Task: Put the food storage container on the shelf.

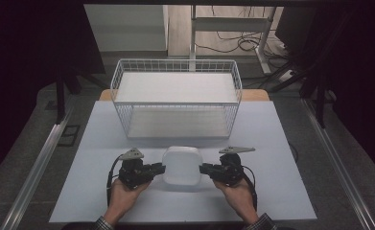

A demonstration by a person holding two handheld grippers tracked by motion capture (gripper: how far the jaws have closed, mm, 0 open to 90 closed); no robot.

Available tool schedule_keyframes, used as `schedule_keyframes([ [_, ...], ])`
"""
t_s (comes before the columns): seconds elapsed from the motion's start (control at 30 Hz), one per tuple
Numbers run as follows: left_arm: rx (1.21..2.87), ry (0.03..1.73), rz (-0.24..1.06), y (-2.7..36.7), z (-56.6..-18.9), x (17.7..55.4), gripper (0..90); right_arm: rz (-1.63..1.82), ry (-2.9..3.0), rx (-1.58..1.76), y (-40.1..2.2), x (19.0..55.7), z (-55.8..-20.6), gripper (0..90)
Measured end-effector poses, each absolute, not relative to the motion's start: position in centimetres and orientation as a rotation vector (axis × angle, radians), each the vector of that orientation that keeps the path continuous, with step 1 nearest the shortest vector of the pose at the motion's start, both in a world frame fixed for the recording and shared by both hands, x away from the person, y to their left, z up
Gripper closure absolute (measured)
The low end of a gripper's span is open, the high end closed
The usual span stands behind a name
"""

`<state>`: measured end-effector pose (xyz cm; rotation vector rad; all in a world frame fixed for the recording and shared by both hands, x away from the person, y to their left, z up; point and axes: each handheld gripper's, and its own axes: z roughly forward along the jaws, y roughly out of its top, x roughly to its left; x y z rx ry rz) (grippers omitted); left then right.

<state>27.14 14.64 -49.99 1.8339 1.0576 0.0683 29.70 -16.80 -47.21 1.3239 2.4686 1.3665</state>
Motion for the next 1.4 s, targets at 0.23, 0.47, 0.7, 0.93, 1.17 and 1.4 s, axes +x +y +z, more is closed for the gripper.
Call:
schedule_keyframes([
  [0.23,1.828,1.065,0.092,14.8,-49.7,27.3,78.5,1.356,2.452,1.263,-16.3,29.6,-47.0,78.8],
  [0.47,1.808,1.038,0.114,15.3,-48.2,27.8,78.7,1.396,2.424,1.178,-16.1,30.1,-45.2,79.0],
  [0.7,1.805,1.025,0.147,15.6,-46.4,28.4,78.7,1.423,2.395,1.121,-15.8,30.7,-43.5,79.2],
  [0.93,1.79,1.013,0.181,15.8,-44.6,29.1,78.8,1.456,2.365,1.089,-15.7,31.6,-41.8,79.2],
  [1.17,1.772,1.01,0.205,16.0,-43.0,29.4,78.9,1.476,2.342,1.063,-15.5,32.2,-40.4,79.1],
  [1.4,1.746,1.005,0.234,16.5,-41.5,29.6,79.0,1.505,2.322,1.032,-15.0,32.8,-38.9,79.0],
])
